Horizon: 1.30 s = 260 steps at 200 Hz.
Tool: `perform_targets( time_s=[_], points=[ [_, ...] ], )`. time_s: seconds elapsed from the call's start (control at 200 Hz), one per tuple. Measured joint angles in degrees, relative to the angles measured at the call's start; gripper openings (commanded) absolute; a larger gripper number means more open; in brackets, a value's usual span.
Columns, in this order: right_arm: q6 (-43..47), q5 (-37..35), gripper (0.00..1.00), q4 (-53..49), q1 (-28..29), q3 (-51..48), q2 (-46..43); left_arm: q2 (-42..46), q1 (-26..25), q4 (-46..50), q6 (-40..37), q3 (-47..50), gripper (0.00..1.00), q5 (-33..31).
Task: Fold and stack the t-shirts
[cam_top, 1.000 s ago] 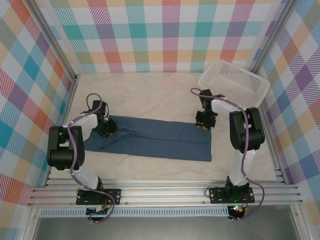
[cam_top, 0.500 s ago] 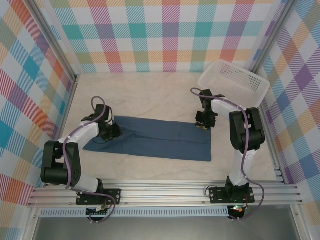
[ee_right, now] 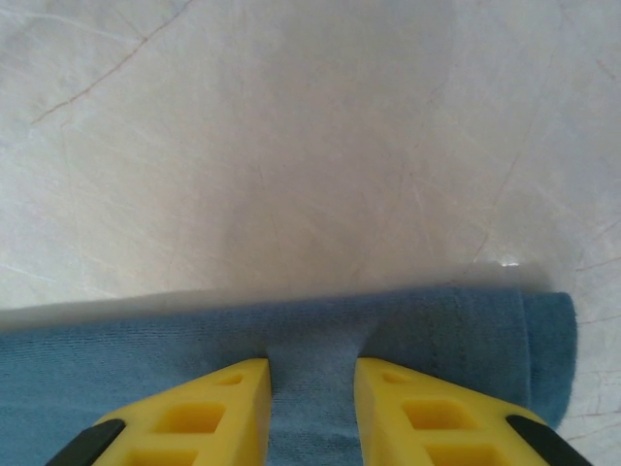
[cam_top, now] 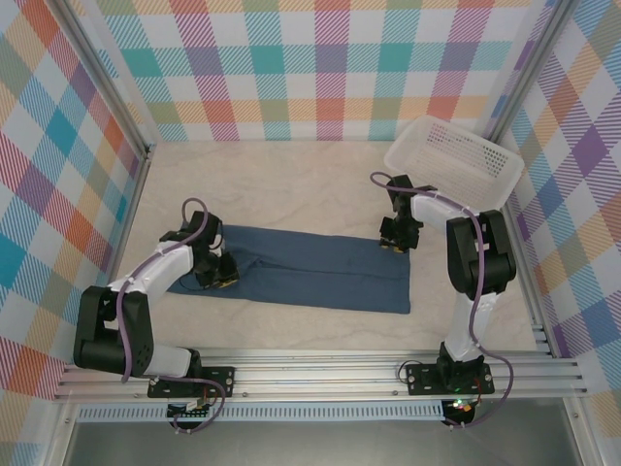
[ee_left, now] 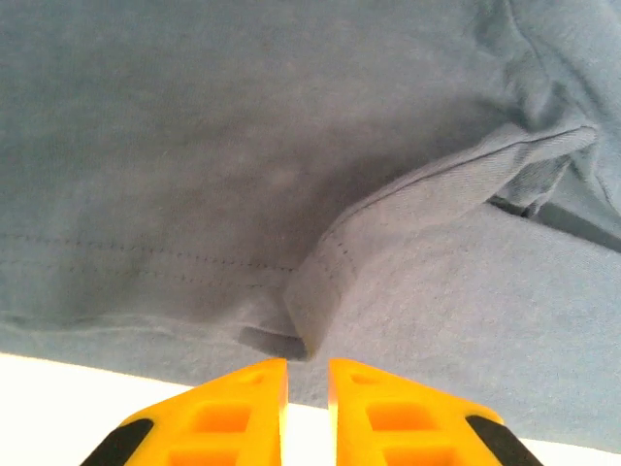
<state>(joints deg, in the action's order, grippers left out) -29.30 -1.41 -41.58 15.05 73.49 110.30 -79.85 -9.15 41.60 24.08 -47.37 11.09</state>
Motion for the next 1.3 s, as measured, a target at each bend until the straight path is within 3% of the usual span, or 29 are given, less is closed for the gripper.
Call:
perform_targets(
  time_s=[0.21, 0.48, 0.86, 1.045, 1.3],
  points=[
    [0.0, 0.0, 0.29, 0.02, 0.04, -0.07, -0.07, -1.11, 0.0, -0.42, 6.4, -5.14, 0.24, -3.72],
    [0.0, 0.02, 0.3, 0.04, 0.04, -0.66, -0.52, -12.94, -0.28, -4.31, 8.31, -8.59, 0.25, -6.23],
    [-0.02, 0.31, 0.3, 0.02, 0.04, -0.66, -0.55, -8.9, -9.05, -2.93, 12.24, -6.19, 0.24, -1.97],
    [0.02, 0.07, 0.3, 0.07, 0.04, -0.72, -0.9, -8.9, -7.08, 2.34, 14.36, -8.5, 0.25, -3.23],
    [0.42, 0.02, 0.27, 0.57, 0.02, -2.56, -2.84, -12.11, -2.67, 4.76, 28.17, -13.33, 0.19, -6.32]
  ],
)
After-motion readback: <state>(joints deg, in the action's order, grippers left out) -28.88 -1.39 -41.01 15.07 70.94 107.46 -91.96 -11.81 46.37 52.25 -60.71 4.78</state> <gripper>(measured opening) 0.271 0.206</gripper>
